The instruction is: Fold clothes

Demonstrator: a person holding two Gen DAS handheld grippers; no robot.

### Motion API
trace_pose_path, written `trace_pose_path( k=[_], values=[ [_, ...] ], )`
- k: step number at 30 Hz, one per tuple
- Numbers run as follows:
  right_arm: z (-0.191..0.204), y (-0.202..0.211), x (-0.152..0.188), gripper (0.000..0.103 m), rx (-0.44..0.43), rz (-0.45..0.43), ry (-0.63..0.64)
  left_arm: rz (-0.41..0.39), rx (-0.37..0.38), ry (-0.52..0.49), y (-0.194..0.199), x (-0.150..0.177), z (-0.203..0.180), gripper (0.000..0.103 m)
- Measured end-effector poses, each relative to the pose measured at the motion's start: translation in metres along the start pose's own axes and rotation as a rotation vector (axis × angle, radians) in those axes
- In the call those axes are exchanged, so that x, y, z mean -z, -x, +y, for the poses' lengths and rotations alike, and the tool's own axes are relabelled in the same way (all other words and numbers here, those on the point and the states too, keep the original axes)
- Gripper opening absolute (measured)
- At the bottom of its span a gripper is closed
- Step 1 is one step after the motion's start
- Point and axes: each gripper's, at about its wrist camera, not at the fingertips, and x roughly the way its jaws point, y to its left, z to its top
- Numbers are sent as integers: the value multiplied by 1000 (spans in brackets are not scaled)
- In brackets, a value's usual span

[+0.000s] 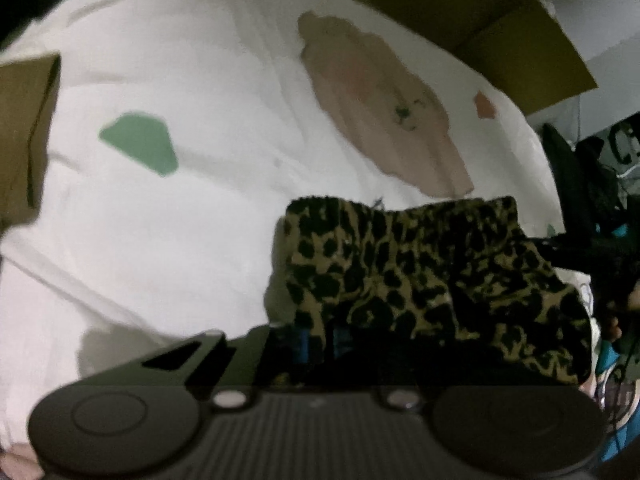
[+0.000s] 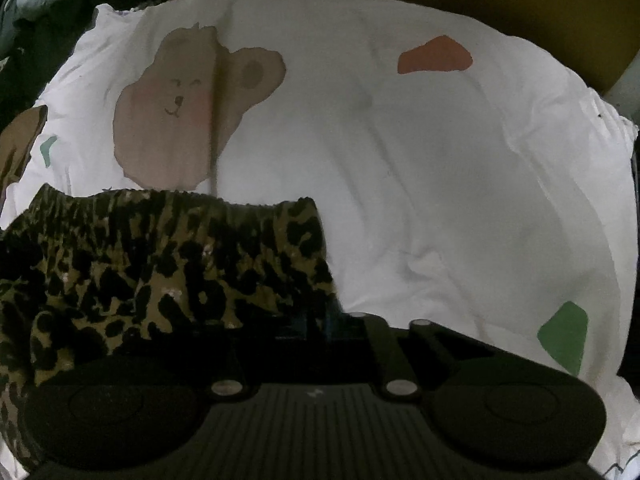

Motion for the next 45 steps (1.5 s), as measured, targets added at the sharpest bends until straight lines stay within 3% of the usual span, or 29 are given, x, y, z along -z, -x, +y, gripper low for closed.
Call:
trace_pose_path(
  k=[13, 24, 45],
  values=[
    [-17, 60, -10, 2, 73, -102, -54, -114, -16, -144, 40, -58, -37, 8],
    [-40, 90, -55, 2, 139, -193, -91, -175, -26, -197, 44, -116, -63, 7],
    [-63, 40, -146, 1, 208, -219, -67, -206, -104, -220, 0, -201, -65, 6]
  ],
)
